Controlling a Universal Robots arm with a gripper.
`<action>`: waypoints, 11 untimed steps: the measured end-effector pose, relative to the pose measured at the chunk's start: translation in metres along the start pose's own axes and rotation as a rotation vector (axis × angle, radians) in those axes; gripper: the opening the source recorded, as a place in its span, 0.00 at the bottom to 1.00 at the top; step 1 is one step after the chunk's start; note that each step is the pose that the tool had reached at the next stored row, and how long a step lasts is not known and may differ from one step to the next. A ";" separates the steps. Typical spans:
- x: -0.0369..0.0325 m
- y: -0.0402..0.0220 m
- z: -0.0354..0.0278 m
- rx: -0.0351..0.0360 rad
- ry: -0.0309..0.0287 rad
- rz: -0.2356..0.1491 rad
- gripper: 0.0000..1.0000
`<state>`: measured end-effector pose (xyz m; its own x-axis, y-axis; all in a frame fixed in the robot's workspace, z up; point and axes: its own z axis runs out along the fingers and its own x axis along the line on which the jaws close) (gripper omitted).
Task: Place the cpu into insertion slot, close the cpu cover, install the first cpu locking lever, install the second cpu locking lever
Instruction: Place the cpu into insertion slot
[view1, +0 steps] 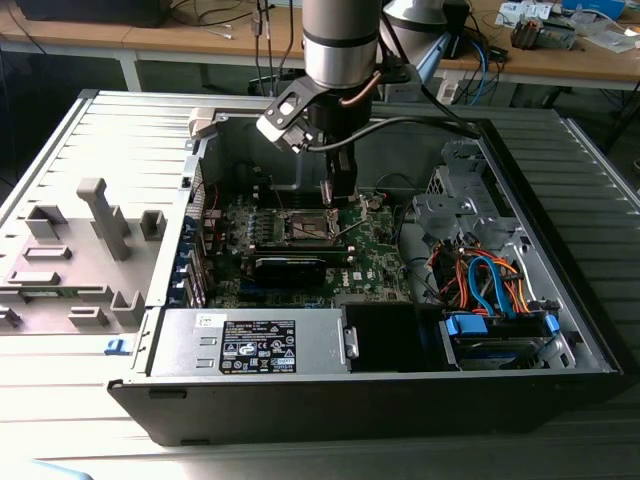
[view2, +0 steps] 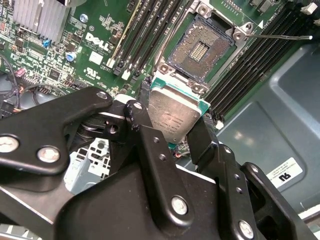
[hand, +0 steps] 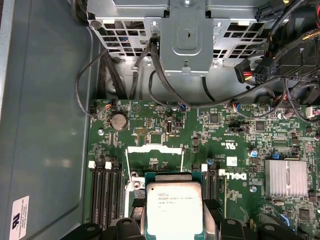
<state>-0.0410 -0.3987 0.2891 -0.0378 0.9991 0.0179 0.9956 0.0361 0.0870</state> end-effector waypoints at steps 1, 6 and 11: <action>0.0003 -0.0001 0.0003 0.0000 -0.0001 0.000 0.55; 0.0054 0.0001 0.0004 0.0001 -0.0029 0.000 0.55; 0.0070 0.0002 0.0005 0.0001 -0.0035 0.000 0.55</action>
<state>-0.0410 -0.3917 0.2888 -0.0379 0.9992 0.0143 0.9955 0.0366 0.0869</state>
